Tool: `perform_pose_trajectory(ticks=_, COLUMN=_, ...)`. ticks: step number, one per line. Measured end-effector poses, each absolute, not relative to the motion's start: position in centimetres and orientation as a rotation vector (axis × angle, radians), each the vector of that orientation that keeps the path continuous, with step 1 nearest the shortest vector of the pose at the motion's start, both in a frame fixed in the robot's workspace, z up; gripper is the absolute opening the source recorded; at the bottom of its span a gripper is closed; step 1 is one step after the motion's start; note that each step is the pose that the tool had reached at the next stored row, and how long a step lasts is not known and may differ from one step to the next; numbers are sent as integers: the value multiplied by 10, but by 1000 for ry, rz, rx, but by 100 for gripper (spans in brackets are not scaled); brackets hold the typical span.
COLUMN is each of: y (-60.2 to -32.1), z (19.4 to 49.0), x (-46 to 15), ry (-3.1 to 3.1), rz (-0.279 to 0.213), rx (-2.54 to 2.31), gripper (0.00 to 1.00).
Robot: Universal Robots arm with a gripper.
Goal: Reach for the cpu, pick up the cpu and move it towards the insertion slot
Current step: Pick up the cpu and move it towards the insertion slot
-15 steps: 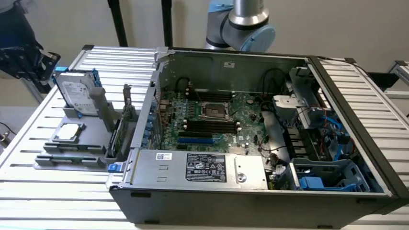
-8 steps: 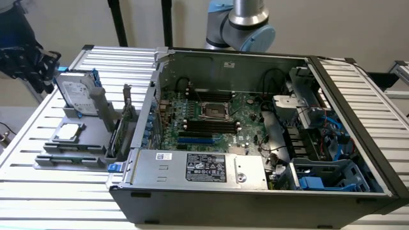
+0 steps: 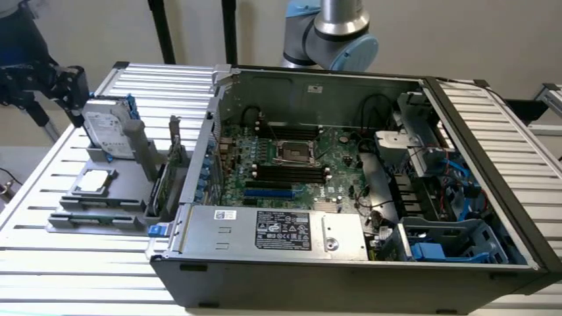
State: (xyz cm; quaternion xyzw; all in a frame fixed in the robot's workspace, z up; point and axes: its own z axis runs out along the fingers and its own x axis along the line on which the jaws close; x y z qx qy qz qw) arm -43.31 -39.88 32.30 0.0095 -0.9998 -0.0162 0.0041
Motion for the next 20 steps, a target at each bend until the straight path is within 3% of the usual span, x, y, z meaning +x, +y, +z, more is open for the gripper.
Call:
perform_pose_trajectory(ticks=1, y=-399, z=323, x=-433, ry=-3133, rz=-51, rx=30, gripper=65)
perform_pose_trajectory(ticks=3, y=-399, z=323, x=-433, ry=-3133, rz=-51, rx=30, gripper=65)
perform_pose_trajectory(ticks=4, y=-399, z=322, x=-433, ry=-3133, rz=-51, rx=30, gripper=71)
perform_pose_trajectory(ticks=20, y=-399, z=293, x=-433, ry=-3133, rz=-51, rx=30, gripper=71)
